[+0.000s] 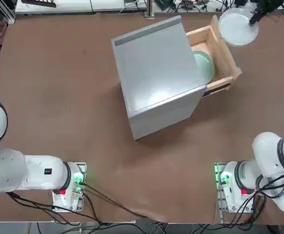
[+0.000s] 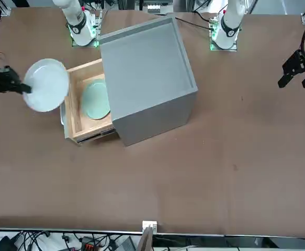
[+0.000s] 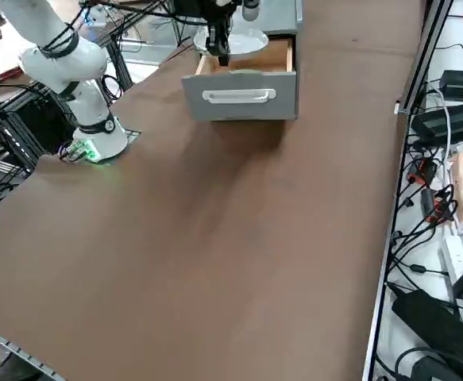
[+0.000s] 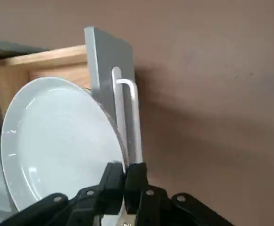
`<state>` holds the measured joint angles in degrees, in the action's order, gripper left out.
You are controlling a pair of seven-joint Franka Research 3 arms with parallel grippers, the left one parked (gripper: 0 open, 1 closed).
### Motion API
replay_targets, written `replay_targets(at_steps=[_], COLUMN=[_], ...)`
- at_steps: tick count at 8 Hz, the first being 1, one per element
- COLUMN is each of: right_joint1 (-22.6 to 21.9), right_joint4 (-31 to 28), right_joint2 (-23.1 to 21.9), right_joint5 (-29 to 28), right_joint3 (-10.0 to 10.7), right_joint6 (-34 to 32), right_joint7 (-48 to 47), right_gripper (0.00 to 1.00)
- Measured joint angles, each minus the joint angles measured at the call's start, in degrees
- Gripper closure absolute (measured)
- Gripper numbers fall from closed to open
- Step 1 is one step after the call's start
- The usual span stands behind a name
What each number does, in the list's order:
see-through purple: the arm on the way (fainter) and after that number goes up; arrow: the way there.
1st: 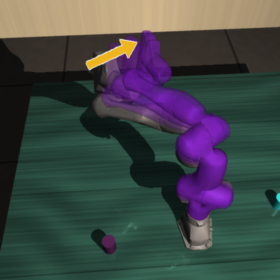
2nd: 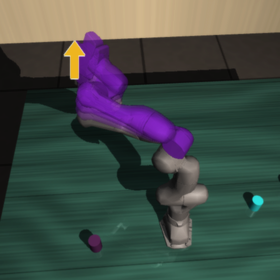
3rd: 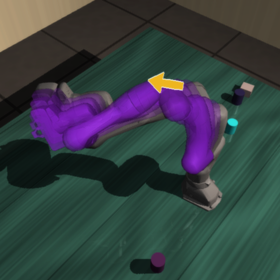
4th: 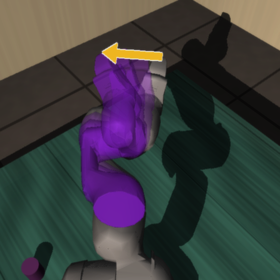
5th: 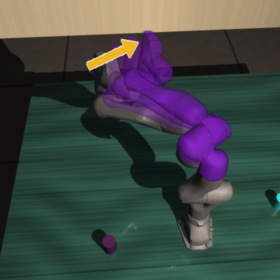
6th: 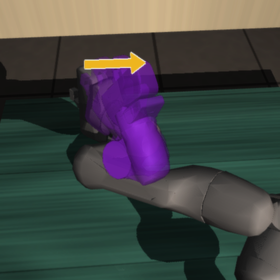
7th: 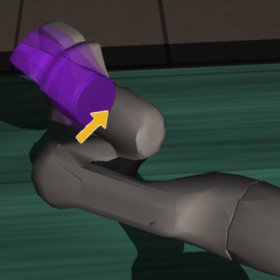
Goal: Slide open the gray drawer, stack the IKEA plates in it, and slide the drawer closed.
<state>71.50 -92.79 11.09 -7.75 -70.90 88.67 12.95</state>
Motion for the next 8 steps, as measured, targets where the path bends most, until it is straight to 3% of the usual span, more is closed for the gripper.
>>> replay_targets(at_steps=[2, 5, 8], right_joint1=[-2.0, -6.0, -9.0], right_joint4=[-3.0, -8.1, -8.9], right_joint2=[-2.5, -5.9, -6.2], right_joint5=[0.0, 0.7, 4.3], right_joint3=[-1.8, -1.9, -1.9], right_joint6=[2.6, 7.3, 9.4], right_joint7=[-2.6, -4.7, -7.6], right_gripper=[1.00, 1.00, 1.00])
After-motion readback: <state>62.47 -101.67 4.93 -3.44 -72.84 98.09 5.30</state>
